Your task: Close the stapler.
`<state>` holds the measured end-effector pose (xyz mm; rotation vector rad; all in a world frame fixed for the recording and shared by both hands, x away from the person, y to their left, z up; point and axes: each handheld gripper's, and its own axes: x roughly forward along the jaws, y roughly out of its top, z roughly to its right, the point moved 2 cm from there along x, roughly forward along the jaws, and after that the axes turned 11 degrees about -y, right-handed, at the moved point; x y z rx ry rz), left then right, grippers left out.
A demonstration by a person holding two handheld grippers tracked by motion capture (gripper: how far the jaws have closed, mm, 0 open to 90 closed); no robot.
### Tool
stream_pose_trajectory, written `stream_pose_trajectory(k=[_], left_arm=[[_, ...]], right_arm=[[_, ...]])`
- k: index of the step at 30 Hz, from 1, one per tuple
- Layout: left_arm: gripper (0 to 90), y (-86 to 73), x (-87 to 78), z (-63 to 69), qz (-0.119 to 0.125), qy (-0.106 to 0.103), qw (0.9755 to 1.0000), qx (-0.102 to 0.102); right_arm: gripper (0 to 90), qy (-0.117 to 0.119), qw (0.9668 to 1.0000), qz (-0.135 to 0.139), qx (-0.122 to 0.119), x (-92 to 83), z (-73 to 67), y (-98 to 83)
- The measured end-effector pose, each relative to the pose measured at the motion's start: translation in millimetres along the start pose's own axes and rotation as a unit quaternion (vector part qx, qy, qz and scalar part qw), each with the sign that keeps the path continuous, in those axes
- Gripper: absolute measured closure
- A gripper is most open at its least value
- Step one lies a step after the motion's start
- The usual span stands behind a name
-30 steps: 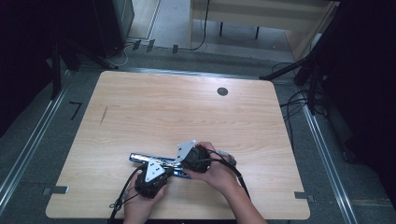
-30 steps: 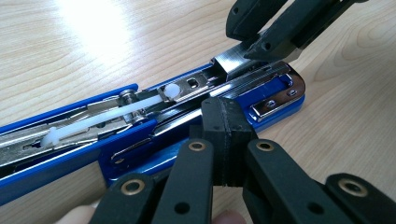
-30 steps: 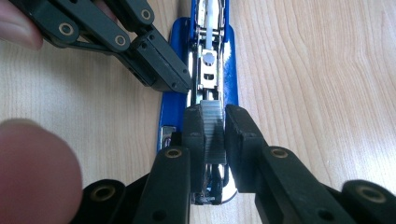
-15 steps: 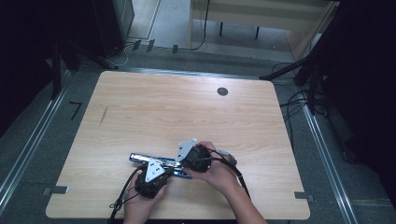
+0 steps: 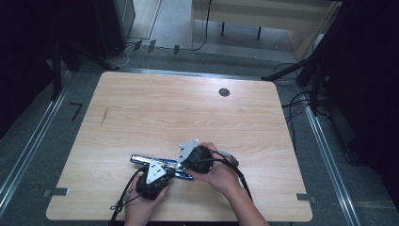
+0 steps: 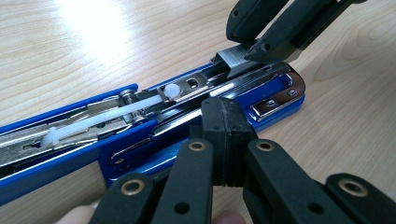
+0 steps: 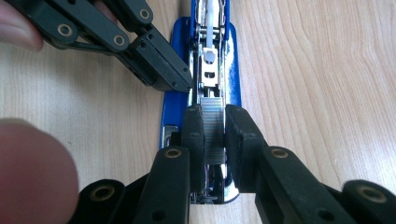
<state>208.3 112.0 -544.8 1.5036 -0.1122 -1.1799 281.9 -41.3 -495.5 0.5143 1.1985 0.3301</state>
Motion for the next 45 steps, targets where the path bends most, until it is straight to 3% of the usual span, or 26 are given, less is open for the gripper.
stream_pose_trajectory(k=[20, 24, 28, 32, 35, 38, 41, 45], left_arm=[[90.0, 0.0, 0.1, 0.1, 0.000, 0.000, 1.0000, 0.001], [90.0, 0.0, 0.1, 0.1, 0.000, 0.000, 1.0000, 0.001], [90.0, 0.0, -0.1, -0.2, -0.001, 0.000, 1.0000, 0.003], [90.0, 0.0, 0.0, 0.0, 0.000, 0.000, 1.0000, 0.001], [90.0, 0.0, -0.2, -0.1, -0.002, 0.000, 1.0000, 0.002], [90.0, 0.0, -0.3, -0.2, -0.002, -0.001, 1.0000, 0.002], [90.0, 0.0, -0.3, -0.2, -0.002, 0.000, 1.0000, 0.002], [89.9, 0.0, -0.3, -0.1, -0.002, 0.000, 1.0000, 0.001]], right_arm=[[78.9, 0.009, 0.9998, -0.015, 0.008, 1.2, 1.6, -0.5], [73.0, 0.007, 0.9998, -0.012, 0.012, 1.3, 1.9, -0.6], [76.9, -0.002, 0.9999, 0.005, 0.016, -1.7, 4.2, -1.0], [86.5, -0.012, 0.9984, 0.031, 0.046, -4.4, 5.3, -2.7], [89.0, -0.017, 0.9971, 0.038, 0.064, -1.6, 4.6, -2.9], [83.1, -0.016, 0.9960, 0.039, 0.079, 3.5, 5.1, -3.1], [73.9, 0.020, 0.9938, 0.031, 0.105, 8.7, 9.2, -4.8], [69.6, 0.039, 0.9911, 0.013, 0.126, 11.7, 15.8, -11.2]])
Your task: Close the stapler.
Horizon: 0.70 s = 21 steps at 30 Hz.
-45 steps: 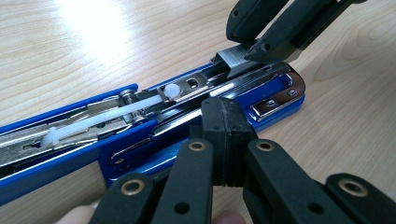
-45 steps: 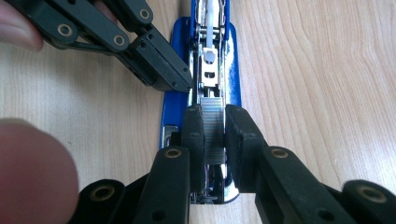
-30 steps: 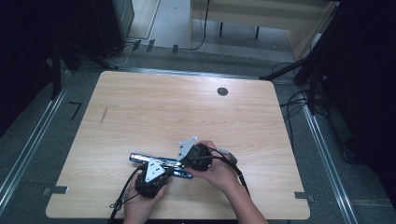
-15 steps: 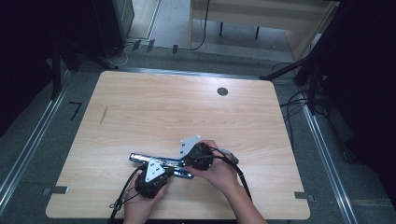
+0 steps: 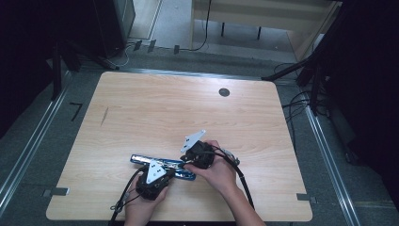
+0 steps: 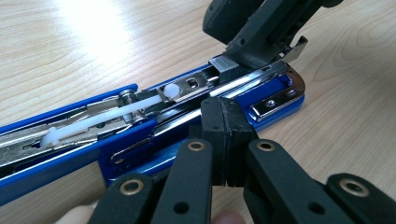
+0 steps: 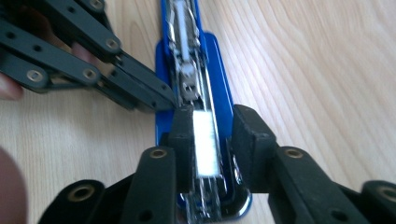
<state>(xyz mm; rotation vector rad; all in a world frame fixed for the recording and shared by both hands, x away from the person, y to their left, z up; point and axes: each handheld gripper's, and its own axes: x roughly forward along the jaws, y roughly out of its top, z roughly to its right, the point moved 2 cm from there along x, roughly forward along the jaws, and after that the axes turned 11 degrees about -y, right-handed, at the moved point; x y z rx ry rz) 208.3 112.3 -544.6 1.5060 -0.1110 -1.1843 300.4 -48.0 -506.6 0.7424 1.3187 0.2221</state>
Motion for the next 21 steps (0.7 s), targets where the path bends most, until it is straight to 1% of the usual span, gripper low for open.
stream_pose_trajectory(k=[2, 3, 4, 5, 6, 7, 9, 13, 19, 21], left_arm=[[89.9, 0.0, 0.1, 0.0, 0.000, 0.000, 1.0000, 0.000], [89.9, 0.0, 0.0, -0.1, 0.000, 0.000, 1.0000, 0.001], [89.9, 0.0, 0.0, 0.0, 0.000, 0.001, 1.0000, 0.001], [89.9, 0.0, 0.1, 0.1, 0.001, 0.001, 1.0000, 0.001], [89.9, 0.0, 0.1, 0.0, 0.000, 0.000, 1.0000, 0.001], [89.9, 0.0, 0.1, 0.1, 0.000, 0.000, 1.0000, 0.001], [89.9, 0.0, 0.1, 0.1, 0.000, 0.000, 1.0000, 0.002], [89.9, 0.0, 0.1, 0.1, 0.000, 0.001, 1.0000, 0.001], [89.9, 0.1, 0.0, -0.2, 0.000, 0.000, 1.0000, 0.001], [89.9, 0.0, 0.1, 0.0, 0.000, 0.000, 1.0000, 0.001]], right_arm=[[69.4, 0.016, 0.9997, -0.003, 0.018, 0.1, 3.5, -2.8], [69.7, 0.021, 0.9994, -0.004, 0.027, -0.1, 5.9, -4.4], [70.7, 0.027, 0.9989, -0.009, 0.037, -1.2, 5.6, -5.6], [71.8, 0.029, 0.9991, -0.005, 0.030, -1.3, 6.5, -6.1], [73.4, 0.030, 0.9991, -0.003, 0.029, -1.5, 6.1, -6.2], [75.4, 0.031, 0.9992, -0.005, 0.025, -3.1, 4.8, -6.3], [78.9, 0.024, 0.9997, 0.000, 0.010, -3.9, 3.4, -5.9], [79.3, 0.020, 0.9998, 0.001, -0.008, -4.7, 1.8, -5.6], [79.6, 0.019, 0.9996, -0.004, -0.018, -9.4, 1.2, -6.5], [79.6, 0.017, 0.9996, -0.001, -0.023, -10.5, 1.6, -6.6]])
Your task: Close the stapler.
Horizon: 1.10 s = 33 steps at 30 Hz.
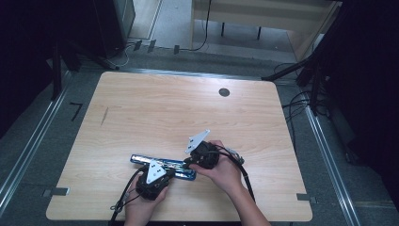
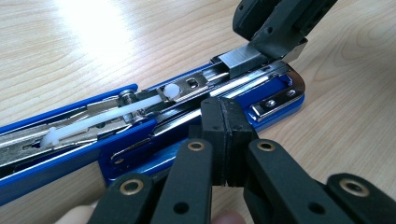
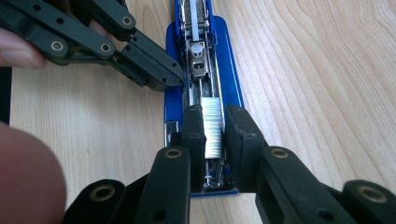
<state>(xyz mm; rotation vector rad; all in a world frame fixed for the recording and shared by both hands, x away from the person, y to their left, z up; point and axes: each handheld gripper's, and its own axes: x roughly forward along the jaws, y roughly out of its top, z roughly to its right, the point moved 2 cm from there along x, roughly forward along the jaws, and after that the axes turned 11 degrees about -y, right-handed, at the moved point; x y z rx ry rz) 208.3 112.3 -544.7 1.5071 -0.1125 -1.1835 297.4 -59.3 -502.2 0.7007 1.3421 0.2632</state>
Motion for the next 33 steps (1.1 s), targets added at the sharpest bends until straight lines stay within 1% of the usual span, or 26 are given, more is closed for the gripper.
stream_pose_trajectory(k=[3, 5, 6, 8, 9, 10, 11, 13, 14, 15, 16, 18, 20, 22, 24, 27, 29, 31, 33], left_arm=[[89.9, 0.0, 0.0, -0.1, 0.000, 0.000, 1.0000, 0.001], [89.8, 0.0, 0.0, 0.1, 0.000, 0.001, 1.0000, 0.001], [89.9, 0.0, 0.0, 0.0, 0.000, 0.001, 1.0000, 0.001], [89.6, -0.1, 0.0, 0.0, 0.000, 0.001, 1.0000, 0.002], [89.3, 0.0, 0.1, 0.1, 0.000, 0.001, 1.0000, 0.002], [89.2, -0.1, 0.0, 0.4, 0.000, 0.000, 1.0000, 0.001], [89.1, -0.1, 0.0, 0.5, 0.000, 0.001, 1.0000, 0.003], [88.9, -0.2, -0.2, 0.5, -0.001, 0.000, 1.0000, 0.003], [88.8, -0.2, -0.4, 0.3, -0.001, -0.001, 1.0000, 0.002], [88.8, -0.3, -0.6, 0.2, -0.001, -0.002, 1.0000, 0.002], [88.7, -0.3, -0.8, 0.0, -0.002, -0.003, 1.0000, 0.002], [88.5, -0.4, -0.8, -0.1, -0.002, -0.003, 1.0000, 0.001], [88.4, -0.4, -0.8, -0.3, -0.001, -0.004, 1.0000, 0.000], [88.2, -0.4, -0.8, -0.4, -0.001, -0.005, 1.0000, 0.000], [88.2, -0.4, -0.7, -0.4, -0.001, -0.005, 1.0000, 0.000], [88.0, -0.4, -0.7, -0.4, -0.001, -0.005, 1.0000, 0.000], [88.0, -0.4, -0.8, -0.3, -0.001, -0.005, 1.0000, 0.000], [88.0, -0.4, -0.8, -0.3, -0.001, -0.005, 1.0000, 0.001], [88.0, -0.4, -0.8, -0.3, -0.001, -0.005, 1.0000, 0.001]], right_arm=[[79.5, -0.001, 1.0000, -0.002, 0.000, -2.2, 0.1, -0.9], [79.3, -0.006, 1.0000, 0.003, -0.005, -3.2, 0.4, -1.2], [79.2, -0.009, 0.9999, 0.006, -0.003, -4.3, -0.4, -1.2], [79.3, -0.016, 0.9997, 0.018, 0.000, -6.2, -1.5, -0.5], [79.4, -0.018, 0.9994, 0.031, -0.001, -7.2, -2.3, 0.5], [79.5, -0.020, 0.9990, 0.040, 0.004, -7.8, -3.9, 1.7], [79.6, -0.024, 0.9985, 0.049, 0.004, -7.2, -4.9, 3.0], [79.7, -0.030, 0.9980, 0.056, 0.004, -4.6, -7.8, 5.8], [79.6, -0.027, 0.9981, 0.056, 0.003, -2.2, -9.5, 7.1], [79.7, -0.025, 0.9984, 0.050, 0.000, 0.6, -10.9, 8.2], [86.4, -0.028, 0.9987, 0.043, -0.005, 3.2, -12.3, 8.7], [85.9, -0.032, 0.9989, 0.032, -0.015, 7.5, -14.1, 8.4], [84.6, -0.022, 0.9992, 0.033, -0.007, 7.8, -14.3, 6.7], [83.8, -0.019, 0.9992, 0.034, -0.004, 6.8, -13.0, 4.9], [83.2, -0.019, 0.9993, 0.031, -0.004, 5.2, -11.6, 3.3], [81.3, -0.012, 0.9995, 0.028, -0.006, 3.5, -9.6, 1.6], [79.4, -0.014, 0.9995, 0.027, -0.009, 2.5, -9.1, 1.2], [75.8, -0.017, 0.9993, 0.033, -0.004, 1.1, -9.5, 1.0], [73.1, -0.029, 0.9988, 0.040, 0.001, 0.4, -8.9, 1.2]])
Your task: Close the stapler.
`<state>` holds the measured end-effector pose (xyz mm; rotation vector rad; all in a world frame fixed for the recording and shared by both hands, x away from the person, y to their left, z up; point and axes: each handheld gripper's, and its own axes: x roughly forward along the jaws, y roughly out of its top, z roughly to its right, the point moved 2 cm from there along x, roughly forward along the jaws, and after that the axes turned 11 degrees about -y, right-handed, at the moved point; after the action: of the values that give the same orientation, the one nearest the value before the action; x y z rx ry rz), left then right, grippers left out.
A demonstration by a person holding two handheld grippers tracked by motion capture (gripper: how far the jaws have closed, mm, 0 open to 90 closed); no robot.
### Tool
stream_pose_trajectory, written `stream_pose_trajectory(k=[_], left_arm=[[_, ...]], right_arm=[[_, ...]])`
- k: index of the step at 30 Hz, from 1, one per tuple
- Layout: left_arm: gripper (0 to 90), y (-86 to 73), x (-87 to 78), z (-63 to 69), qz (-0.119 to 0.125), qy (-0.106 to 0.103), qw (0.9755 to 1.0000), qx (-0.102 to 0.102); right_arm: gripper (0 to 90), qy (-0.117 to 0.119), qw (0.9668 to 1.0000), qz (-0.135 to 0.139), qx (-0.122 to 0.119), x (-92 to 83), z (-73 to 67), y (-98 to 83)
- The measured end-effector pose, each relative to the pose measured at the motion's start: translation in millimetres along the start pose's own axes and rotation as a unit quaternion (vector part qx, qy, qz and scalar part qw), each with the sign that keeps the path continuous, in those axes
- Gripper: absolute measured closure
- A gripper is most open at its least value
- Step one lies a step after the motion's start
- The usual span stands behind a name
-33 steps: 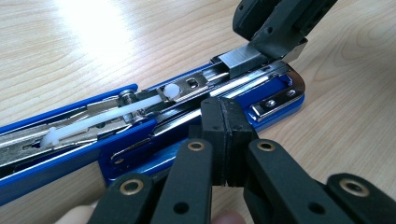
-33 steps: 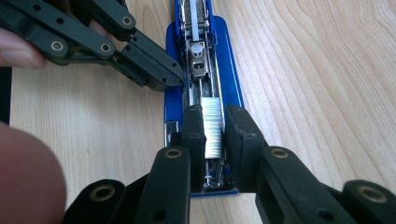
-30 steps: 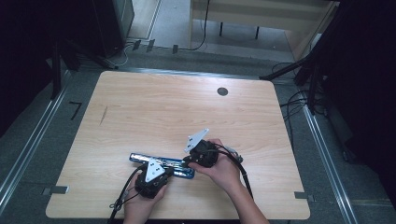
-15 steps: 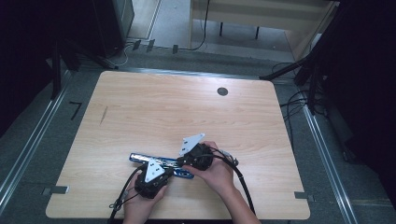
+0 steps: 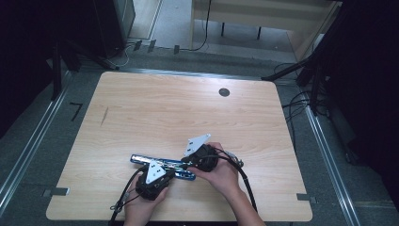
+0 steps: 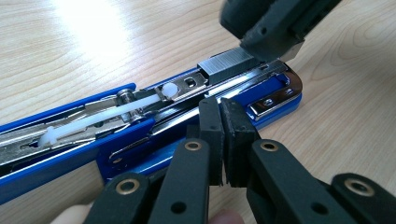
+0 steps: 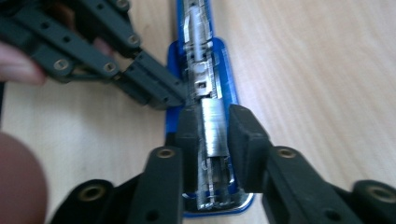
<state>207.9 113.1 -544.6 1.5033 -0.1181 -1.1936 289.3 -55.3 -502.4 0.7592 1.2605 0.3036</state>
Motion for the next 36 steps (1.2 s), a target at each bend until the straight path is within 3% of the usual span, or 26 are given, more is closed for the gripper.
stream_pose_trajectory(k=[4, 11, 17, 20, 27, 36], left_arm=[[88.0, 0.0, 0.0, 0.0, 0.000, 0.000, 1.0000, 0.000], [88.0, 0.0, 0.0, 0.0, 0.000, 0.000, 1.0000, 0.000], [88.0, 0.0, 0.1, -0.1, 0.000, 0.000, 1.0000, 0.000], [87.9, 0.1, 0.0, -0.1, -0.001, 0.001, 1.0000, 0.001], [88.1, 0.1, 0.2, 0.1, 0.000, 0.001, 1.0000, 0.000], [88.3, 0.1, 0.2, 0.0, 0.000, 0.000, 1.0000, 0.000]], right_arm=[[69.3, 0.002, 0.9999, -0.008, 0.007, 6.6, 1.2, -1.5], [78.3, 0.052, 0.9969, -0.008, 0.058, 12.1, 12.7, -6.7], [79.3, 0.037, 0.9985, 0.010, 0.039, 7.2, 8.5, -3.0], [79.3, 0.034, 0.9983, 0.015, 0.044, 2.3, 9.6, -1.4], [79.3, 0.035, 0.9990, -0.001, 0.027, -1.4, 7.7, -3.3], [79.3, 0.041, 0.9988, -0.005, 0.026, 0.1, 4.2, -4.6]])
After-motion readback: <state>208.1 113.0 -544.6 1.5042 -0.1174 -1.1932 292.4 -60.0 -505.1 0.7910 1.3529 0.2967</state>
